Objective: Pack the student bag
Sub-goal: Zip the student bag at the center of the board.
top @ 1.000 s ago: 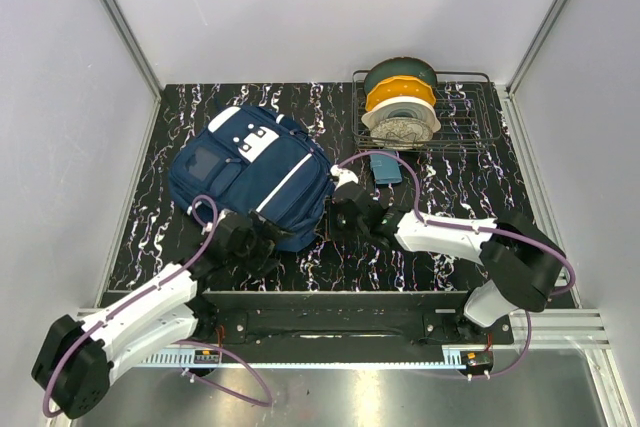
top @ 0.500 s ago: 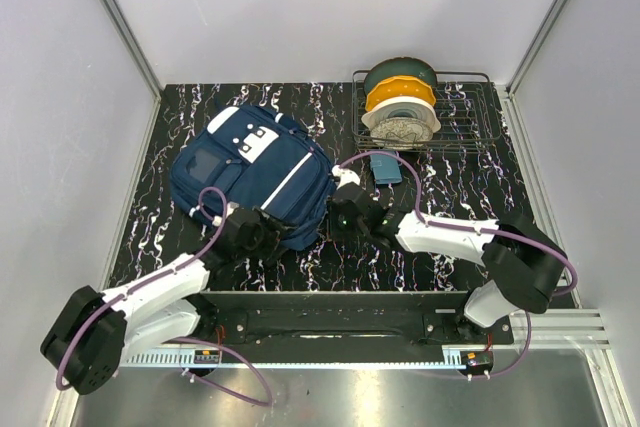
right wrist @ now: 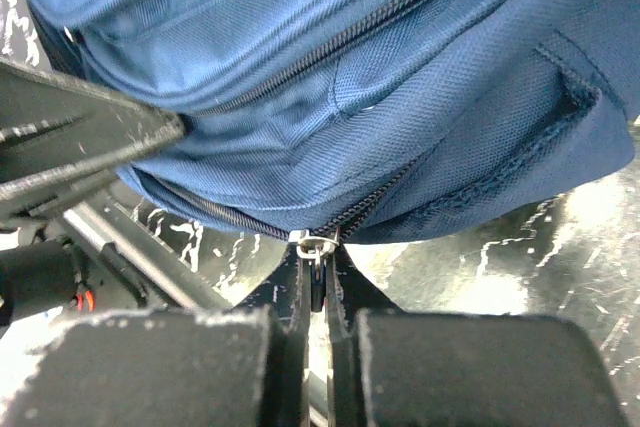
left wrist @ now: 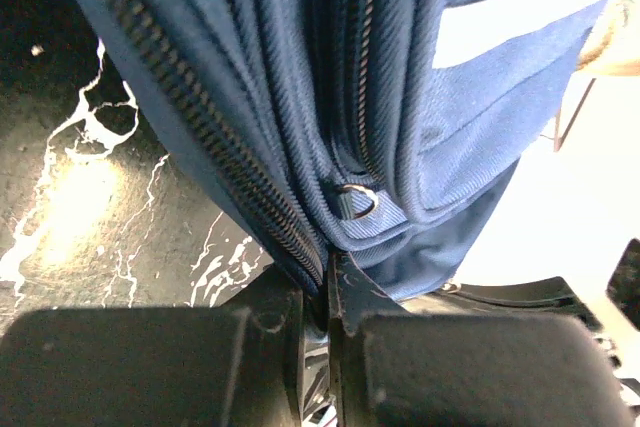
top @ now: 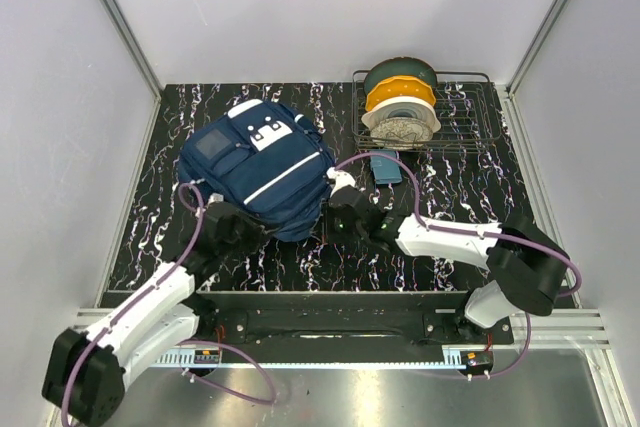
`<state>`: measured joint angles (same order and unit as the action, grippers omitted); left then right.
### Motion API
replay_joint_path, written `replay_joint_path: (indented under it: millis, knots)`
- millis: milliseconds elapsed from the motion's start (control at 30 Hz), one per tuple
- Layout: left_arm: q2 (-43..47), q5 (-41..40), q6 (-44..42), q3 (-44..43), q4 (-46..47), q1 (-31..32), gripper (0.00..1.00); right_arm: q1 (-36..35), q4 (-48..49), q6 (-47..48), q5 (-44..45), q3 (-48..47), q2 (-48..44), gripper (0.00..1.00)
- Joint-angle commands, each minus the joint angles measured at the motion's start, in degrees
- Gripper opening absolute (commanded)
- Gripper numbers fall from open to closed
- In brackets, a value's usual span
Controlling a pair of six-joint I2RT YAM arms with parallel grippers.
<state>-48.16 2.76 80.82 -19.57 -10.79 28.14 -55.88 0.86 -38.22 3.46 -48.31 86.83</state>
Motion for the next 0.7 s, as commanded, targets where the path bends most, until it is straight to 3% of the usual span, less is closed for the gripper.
replay_joint_path:
  millis: [0,133,400,667]
  knots:
    - [8.5,0.0,-9.3,-1.1,-6.1,-11.5,0.00,-0.1,-0.5,1.5,2.0,-2.6,-1.5,0.00]
    - [14.3,5.9,-16.0,-2.4,-13.4,-21.0,0.00,0.2,-0.5,2.6,2.6,-4.3,0.3,0.00]
    - [12.0,20.2,-26.4,-5.5,-16.9,-37.3,0.00,2.1,-2.4,5.3,1.7,-6.9,2.5,0.00]
    - [11.4,26.9,-32.6,-8.3,-21.5,-43.5,0.00,5.6,-1.4,7.5,-1.4,-6.1,4.1,0.00]
